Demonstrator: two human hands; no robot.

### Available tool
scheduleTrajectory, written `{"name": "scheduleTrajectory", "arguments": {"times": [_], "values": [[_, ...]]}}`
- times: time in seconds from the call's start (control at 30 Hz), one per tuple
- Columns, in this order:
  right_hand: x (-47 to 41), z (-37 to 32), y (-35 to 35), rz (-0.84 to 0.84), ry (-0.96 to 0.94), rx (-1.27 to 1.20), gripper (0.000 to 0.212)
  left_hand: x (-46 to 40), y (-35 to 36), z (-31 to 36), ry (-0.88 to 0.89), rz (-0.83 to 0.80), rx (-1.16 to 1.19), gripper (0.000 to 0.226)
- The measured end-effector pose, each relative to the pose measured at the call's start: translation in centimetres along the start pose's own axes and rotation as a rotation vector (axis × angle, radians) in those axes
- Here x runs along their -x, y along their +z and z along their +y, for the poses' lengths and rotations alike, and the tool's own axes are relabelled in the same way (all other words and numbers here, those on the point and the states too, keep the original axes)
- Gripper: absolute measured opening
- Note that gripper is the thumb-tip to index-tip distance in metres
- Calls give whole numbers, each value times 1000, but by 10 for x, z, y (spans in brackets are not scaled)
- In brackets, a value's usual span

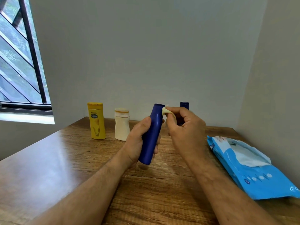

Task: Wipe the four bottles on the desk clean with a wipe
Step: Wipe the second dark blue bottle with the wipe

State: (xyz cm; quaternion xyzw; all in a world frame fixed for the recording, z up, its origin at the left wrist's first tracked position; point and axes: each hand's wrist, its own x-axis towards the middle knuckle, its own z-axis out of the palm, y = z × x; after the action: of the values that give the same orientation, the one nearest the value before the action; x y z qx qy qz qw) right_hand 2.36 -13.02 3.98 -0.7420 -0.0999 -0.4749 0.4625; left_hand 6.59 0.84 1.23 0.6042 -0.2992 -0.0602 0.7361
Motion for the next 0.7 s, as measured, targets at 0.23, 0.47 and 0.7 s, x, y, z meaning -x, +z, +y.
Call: {"name": "scheduleTrajectory", "arguments": {"times": [0.23,0.47,0.7], "values": [[3,-1,0,-157,-122,33,25,-6,-5,-4,-31,-77,-2,76],[1,6,0,-63,46,23,19,-6,2,-5,-16,-28,122,53],[0,8,2,-102,136,-28,20,-6,1,-2,-43,36,165,43]]}}
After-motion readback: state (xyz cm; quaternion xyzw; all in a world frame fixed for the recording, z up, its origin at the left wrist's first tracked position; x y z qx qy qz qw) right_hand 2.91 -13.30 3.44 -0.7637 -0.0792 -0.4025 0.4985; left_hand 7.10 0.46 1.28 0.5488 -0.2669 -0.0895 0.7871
